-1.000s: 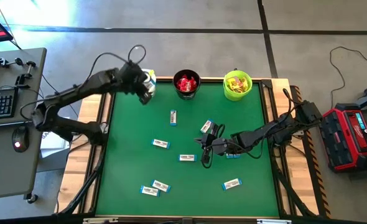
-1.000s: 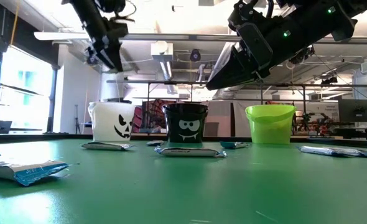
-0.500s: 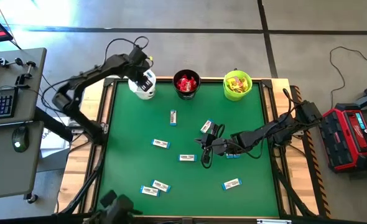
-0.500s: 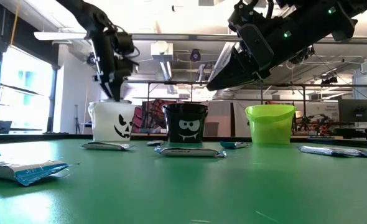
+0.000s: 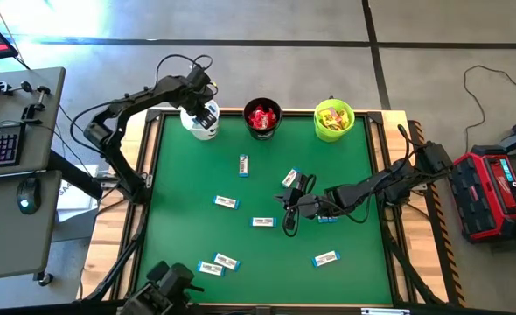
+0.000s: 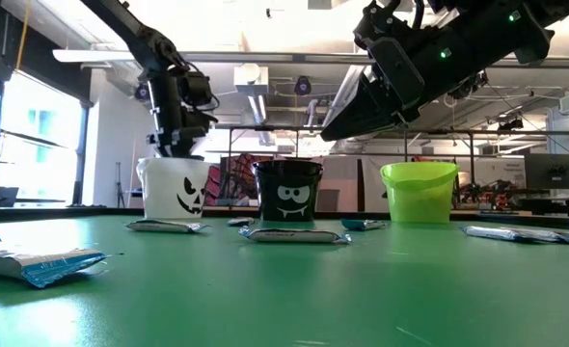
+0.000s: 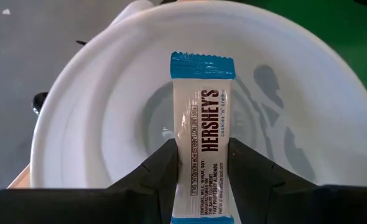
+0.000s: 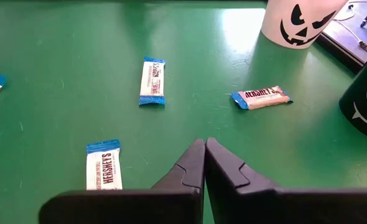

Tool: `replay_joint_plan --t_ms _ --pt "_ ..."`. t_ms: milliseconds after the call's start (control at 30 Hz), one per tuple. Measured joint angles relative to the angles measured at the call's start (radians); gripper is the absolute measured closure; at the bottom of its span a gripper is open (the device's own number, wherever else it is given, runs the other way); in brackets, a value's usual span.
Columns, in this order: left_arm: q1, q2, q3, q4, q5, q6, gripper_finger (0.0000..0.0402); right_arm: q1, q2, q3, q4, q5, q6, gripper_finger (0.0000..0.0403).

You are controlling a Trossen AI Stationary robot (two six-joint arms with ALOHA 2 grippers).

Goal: Sort candy by brand, put in halloween buckets
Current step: Put the white candy into the white plastic bucket

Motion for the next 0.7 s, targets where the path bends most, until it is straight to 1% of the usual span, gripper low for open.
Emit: replay_joint_plan --t_ms 200,700 --pt "0.002 0.017 0.000 0.001 0.024 0.010 0.0289 0.000 0.000 0.000 0.000 0.000 -0.017 0.0403" --pt "0.003 0.093 -0.001 -0.005 0.016 0.028 0.0289 0.000 0.000 0.000 0.000 0.000 -0.024 0.0403"
